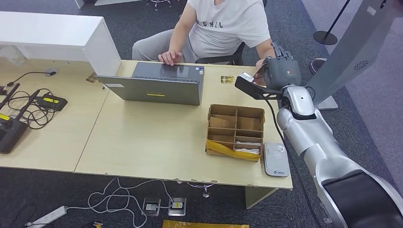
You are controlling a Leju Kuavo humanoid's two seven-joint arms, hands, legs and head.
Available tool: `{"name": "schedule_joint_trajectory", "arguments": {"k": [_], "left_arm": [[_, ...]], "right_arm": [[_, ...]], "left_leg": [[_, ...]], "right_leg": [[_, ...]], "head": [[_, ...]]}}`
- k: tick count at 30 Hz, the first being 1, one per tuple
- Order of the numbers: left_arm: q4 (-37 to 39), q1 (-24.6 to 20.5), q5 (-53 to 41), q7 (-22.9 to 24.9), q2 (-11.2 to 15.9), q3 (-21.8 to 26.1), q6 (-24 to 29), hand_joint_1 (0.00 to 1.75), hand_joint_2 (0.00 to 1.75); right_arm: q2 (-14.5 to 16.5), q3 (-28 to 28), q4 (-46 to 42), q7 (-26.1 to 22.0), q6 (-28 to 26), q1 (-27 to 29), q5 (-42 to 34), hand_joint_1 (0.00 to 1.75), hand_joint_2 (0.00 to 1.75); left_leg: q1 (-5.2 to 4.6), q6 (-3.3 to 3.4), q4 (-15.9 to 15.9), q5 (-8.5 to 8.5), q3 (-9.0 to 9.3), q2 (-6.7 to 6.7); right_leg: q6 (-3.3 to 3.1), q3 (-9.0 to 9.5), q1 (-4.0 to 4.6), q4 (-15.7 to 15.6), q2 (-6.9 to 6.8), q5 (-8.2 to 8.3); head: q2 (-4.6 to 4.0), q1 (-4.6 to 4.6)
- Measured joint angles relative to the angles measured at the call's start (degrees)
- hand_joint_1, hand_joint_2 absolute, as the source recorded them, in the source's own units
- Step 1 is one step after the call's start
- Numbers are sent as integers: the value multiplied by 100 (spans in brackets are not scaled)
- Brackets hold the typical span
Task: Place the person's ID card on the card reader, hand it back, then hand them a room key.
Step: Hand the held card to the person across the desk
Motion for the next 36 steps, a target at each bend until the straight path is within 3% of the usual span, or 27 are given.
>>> {"name": "schedule_joint_trajectory", "arguments": {"k": [13, 28, 31, 36], "left_arm": [[0, 2, 52, -10, 5, -4, 1, 0, 0], [0, 2, 103, -50, 5, -7, 3, 0, 0], [1, 8, 134, -52, 5, -7, 5, 0, 0], [2, 39, 193, -48, 7, -7, 0, 0, 0]], "right_arm": [[-124, 2, 207, -28, -629, -50, -13, 0, 175], [-254, 1, 321, -63, -774, -180, 64, 0, 175], [-458, -7, 360, 2, -804, -306, 187, 0, 175], [-1211, -46, 552, -47, -616, -689, 331, 0, 175]], "left_leg": [[-1, 0, 1, 0, 4, 2], [-1, 0, 2, 0, 7, 3], [-3, 0, 4, 1, 7, 0], [-10, 4, 10, -2, 4, -3]], "right_leg": [[0, 2, -1, -1, 3, 0], [0, 0, 0, -1, 4, 0], [1, -1, -2, -4, -1, 1], [2, 1, -9, -13, -4, 1]], "head": [[0, 1], [0, -1], [0, -1], [0, 0]]}}
